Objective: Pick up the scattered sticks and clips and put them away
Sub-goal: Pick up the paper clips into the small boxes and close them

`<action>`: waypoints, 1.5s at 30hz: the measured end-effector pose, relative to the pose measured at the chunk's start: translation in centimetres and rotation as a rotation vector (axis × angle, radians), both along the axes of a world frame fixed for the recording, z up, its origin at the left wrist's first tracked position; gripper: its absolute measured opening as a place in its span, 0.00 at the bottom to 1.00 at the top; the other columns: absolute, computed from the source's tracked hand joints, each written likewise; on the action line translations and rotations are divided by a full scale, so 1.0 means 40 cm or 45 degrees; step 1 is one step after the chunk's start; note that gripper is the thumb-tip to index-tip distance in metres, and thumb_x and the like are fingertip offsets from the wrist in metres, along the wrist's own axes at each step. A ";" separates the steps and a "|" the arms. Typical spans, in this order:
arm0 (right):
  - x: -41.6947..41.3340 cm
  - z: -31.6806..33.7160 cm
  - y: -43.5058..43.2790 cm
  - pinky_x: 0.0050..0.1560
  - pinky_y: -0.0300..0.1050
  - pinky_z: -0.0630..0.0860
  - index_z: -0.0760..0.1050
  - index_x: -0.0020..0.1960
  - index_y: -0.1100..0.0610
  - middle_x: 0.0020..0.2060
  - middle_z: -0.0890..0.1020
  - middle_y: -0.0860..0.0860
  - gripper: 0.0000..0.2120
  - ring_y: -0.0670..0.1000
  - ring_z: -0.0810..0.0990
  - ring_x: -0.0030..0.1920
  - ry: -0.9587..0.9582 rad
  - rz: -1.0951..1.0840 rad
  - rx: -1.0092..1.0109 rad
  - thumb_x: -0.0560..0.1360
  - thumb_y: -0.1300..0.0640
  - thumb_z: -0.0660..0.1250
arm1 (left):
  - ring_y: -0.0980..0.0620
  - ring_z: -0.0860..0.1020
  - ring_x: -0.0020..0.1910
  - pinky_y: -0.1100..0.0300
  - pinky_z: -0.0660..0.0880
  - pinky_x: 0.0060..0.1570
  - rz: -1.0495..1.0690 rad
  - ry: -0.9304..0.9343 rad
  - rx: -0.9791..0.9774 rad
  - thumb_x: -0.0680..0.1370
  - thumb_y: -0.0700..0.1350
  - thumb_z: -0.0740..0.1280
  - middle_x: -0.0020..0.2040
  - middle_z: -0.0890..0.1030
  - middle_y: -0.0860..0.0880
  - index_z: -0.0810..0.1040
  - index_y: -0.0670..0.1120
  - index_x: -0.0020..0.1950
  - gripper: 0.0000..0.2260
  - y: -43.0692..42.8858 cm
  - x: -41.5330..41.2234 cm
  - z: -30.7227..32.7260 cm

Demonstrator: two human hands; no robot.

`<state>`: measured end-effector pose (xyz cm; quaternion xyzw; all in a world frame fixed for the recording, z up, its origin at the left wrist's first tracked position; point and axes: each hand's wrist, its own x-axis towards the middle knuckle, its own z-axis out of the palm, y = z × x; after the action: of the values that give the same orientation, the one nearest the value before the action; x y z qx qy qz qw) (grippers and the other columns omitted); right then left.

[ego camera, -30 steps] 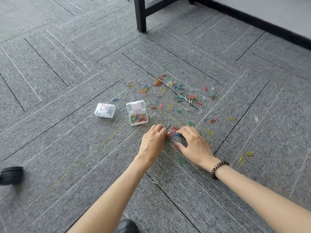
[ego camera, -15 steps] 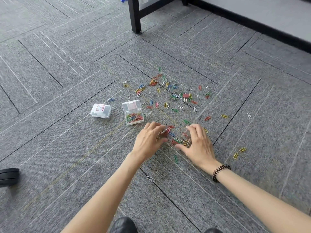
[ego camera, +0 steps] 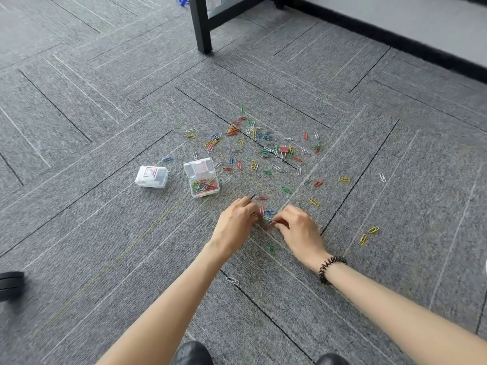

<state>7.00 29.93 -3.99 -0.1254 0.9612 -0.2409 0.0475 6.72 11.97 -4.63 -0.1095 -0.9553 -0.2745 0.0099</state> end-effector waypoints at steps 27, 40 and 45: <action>-0.254 0.074 -0.261 0.47 0.40 0.78 0.81 0.47 0.58 0.44 0.81 0.50 0.04 0.46 0.79 0.44 0.077 0.294 -0.333 0.72 0.62 0.71 | 0.51 0.79 0.47 0.57 0.74 0.42 0.564 0.102 -0.022 0.74 0.46 0.71 0.48 0.85 0.52 0.83 0.51 0.53 0.08 -0.246 -0.115 0.047; -0.277 0.027 -0.377 0.49 0.43 0.79 0.79 0.52 0.59 0.50 0.80 0.50 0.07 0.48 0.79 0.48 0.100 0.628 -0.173 0.73 0.62 0.69 | 0.59 0.77 0.41 0.66 0.70 0.39 0.666 0.068 0.052 0.76 0.45 0.70 0.50 0.77 0.55 0.76 0.48 0.52 0.07 -0.287 -0.014 0.014; -0.267 0.035 -0.330 0.45 0.34 0.76 0.79 0.53 0.58 0.52 0.80 0.50 0.10 0.42 0.77 0.43 0.043 0.576 -0.273 0.72 0.65 0.70 | 0.56 0.77 0.43 0.59 0.76 0.40 0.617 0.054 0.061 0.76 0.45 0.69 0.49 0.76 0.55 0.76 0.49 0.52 0.06 -0.258 -0.002 0.008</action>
<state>-3.70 16.71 -2.58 -0.3457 0.8784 -0.3224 0.0705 6.63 1.66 -4.31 0.1175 -0.9464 -0.2842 0.0982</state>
